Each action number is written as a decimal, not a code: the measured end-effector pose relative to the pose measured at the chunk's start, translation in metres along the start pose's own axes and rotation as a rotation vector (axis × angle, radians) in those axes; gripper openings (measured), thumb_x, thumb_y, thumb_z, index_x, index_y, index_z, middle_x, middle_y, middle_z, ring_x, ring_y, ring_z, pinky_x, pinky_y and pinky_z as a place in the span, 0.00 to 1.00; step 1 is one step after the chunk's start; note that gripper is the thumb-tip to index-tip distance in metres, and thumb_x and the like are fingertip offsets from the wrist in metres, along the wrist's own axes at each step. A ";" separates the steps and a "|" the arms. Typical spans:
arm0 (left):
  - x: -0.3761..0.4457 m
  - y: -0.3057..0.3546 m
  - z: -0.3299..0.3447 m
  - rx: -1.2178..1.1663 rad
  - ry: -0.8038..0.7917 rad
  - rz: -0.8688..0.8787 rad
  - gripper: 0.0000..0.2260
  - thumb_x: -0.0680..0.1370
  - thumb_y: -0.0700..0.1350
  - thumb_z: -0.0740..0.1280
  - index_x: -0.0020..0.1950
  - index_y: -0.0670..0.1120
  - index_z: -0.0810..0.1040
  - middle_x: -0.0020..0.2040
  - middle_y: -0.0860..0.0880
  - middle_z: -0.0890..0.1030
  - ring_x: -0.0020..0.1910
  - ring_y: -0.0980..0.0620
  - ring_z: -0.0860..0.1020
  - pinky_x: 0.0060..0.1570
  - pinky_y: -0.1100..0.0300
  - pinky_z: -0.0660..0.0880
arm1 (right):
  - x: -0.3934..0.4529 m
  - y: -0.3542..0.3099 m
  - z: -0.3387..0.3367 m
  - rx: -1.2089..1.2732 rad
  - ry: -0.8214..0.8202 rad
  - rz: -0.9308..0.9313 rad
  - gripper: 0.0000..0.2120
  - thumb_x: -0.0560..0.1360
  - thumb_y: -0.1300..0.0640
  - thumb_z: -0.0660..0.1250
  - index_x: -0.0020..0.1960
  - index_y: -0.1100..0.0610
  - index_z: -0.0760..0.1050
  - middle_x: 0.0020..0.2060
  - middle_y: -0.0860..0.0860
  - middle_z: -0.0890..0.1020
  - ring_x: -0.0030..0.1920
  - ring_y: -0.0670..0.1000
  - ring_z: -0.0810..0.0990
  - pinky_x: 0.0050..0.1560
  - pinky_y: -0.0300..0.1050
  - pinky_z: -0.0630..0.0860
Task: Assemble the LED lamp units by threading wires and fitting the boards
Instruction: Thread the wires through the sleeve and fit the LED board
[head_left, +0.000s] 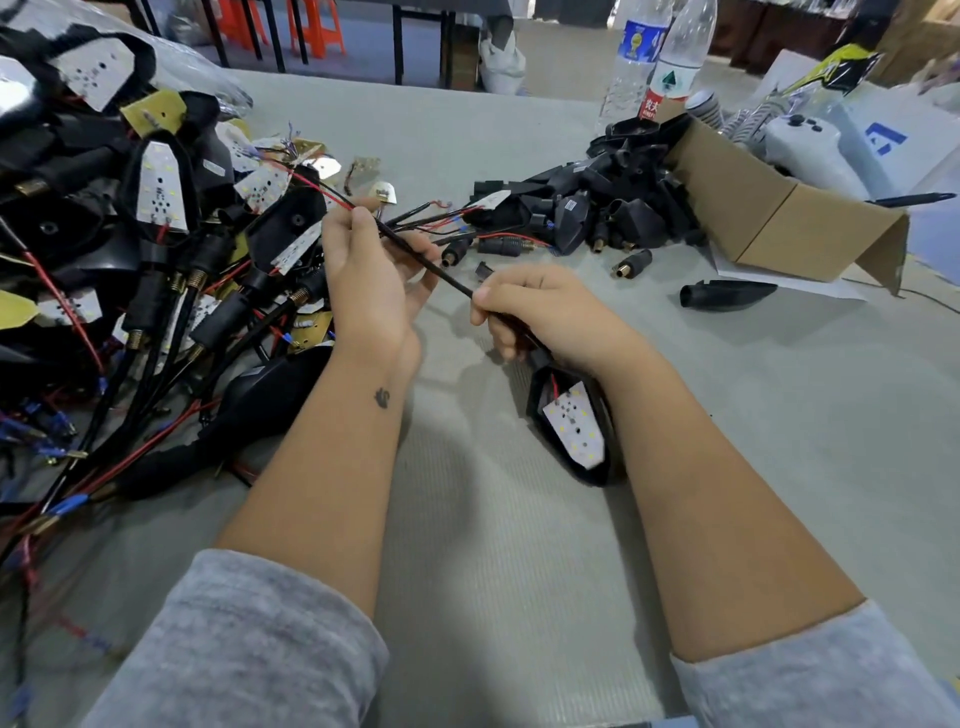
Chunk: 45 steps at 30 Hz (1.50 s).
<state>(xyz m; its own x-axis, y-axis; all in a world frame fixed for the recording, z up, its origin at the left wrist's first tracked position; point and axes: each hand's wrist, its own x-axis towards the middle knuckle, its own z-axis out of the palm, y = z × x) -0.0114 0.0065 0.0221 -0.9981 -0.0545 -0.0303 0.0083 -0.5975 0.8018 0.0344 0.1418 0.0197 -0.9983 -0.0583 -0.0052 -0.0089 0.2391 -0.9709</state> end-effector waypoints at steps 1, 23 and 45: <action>0.001 -0.001 0.000 -0.029 0.005 -0.012 0.10 0.85 0.48 0.52 0.48 0.51 0.70 0.31 0.51 0.77 0.34 0.52 0.77 0.36 0.61 0.75 | 0.000 0.000 0.000 0.012 0.005 0.014 0.13 0.79 0.63 0.61 0.35 0.59 0.74 0.23 0.52 0.71 0.23 0.49 0.69 0.25 0.38 0.66; 0.007 -0.025 -0.001 0.754 -0.173 0.226 0.09 0.81 0.43 0.55 0.48 0.53 0.74 0.33 0.54 0.71 0.34 0.52 0.70 0.36 0.59 0.67 | 0.002 0.015 -0.029 -0.685 0.707 0.046 0.10 0.74 0.57 0.60 0.51 0.51 0.78 0.48 0.48 0.76 0.52 0.51 0.75 0.47 0.46 0.70; -0.010 -0.023 0.006 0.900 -0.318 0.168 0.08 0.77 0.41 0.59 0.42 0.54 0.72 0.33 0.53 0.79 0.30 0.59 0.70 0.37 0.58 0.67 | 0.001 0.024 -0.045 -0.944 0.782 0.217 0.12 0.73 0.54 0.60 0.33 0.57 0.66 0.33 0.55 0.73 0.46 0.61 0.71 0.42 0.48 0.66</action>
<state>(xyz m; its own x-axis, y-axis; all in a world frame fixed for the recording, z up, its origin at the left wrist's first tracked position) -0.0018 0.0252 0.0076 -0.9594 0.2142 0.1836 0.2341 0.2412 0.9418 0.0307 0.1907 0.0067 -0.7481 0.5845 0.3140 0.4457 0.7933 -0.4147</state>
